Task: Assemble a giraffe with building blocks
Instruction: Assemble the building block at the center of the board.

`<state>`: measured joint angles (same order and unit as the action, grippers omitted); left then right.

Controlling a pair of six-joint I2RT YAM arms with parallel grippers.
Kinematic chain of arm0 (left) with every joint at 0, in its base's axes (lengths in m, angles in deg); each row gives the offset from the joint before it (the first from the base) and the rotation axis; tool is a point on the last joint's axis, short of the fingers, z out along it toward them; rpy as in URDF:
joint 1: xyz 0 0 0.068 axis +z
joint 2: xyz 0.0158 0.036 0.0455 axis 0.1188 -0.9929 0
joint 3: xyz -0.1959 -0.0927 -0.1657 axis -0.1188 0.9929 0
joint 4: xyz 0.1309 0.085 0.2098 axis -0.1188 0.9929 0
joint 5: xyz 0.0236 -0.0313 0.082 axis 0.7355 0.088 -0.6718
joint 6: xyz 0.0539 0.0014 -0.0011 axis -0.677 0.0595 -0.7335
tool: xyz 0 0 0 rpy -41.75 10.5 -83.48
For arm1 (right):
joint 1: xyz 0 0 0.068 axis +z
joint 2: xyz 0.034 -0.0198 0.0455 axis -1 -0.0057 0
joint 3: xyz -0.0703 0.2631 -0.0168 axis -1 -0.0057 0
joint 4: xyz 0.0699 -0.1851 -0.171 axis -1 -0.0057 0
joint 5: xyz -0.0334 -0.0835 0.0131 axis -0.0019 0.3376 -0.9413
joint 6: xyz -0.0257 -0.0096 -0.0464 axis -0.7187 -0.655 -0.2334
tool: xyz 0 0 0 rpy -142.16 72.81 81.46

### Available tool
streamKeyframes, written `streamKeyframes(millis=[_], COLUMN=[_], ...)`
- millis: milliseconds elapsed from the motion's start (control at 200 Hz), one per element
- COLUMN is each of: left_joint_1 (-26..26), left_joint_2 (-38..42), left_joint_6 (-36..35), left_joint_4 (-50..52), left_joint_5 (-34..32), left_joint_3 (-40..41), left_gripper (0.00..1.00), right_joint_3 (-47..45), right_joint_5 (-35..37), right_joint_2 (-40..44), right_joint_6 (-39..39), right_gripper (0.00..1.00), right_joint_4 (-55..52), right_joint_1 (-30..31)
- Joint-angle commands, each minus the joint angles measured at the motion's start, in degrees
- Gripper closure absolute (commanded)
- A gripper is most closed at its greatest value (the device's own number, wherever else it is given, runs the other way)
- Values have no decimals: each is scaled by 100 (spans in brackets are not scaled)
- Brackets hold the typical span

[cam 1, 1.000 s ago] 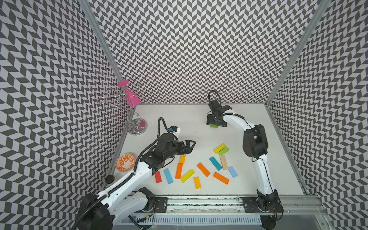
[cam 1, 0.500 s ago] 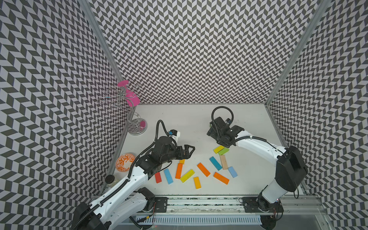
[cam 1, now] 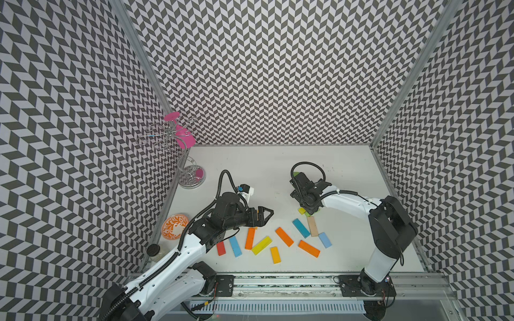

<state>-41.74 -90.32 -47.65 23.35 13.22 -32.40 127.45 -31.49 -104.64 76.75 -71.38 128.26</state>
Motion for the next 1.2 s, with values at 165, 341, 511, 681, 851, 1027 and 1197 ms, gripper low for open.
streamKeyframes(millis=[165,341,511,681,851,1027,1197], left_joint_1=[-129,-140,-138,-138,-140,-138,-143], left_joint_2=[-46,-81,-93,-121,-60,-6,-41], left_joint_6=[-121,-145,-184,-198,-201,-246,-247], left_joint_4=[-250,-268,-260,-268,-252,-208,-238], left_joint_5=[339,338,321,320,298,270,276], left_joint_3=[218,233,212,211,237,264,287], left_gripper=[2,2,2,2,2,1,1], right_joint_3=[-292,-413,-447,-258,-246,-319,-391], right_joint_5=[33,-29,-9,-19,-61,-83,-96], right_joint_2=[-4,-67,-87,-170,-306,-381,-418], right_joint_6=[497,547,569,522,562,543,467], right_gripper=[18,21,25,26,26,26,35], right_joint_4=[301,432,547,495,484,513,456], right_joint_1=[-42,-173,-220,-220,-220,-220,-220])
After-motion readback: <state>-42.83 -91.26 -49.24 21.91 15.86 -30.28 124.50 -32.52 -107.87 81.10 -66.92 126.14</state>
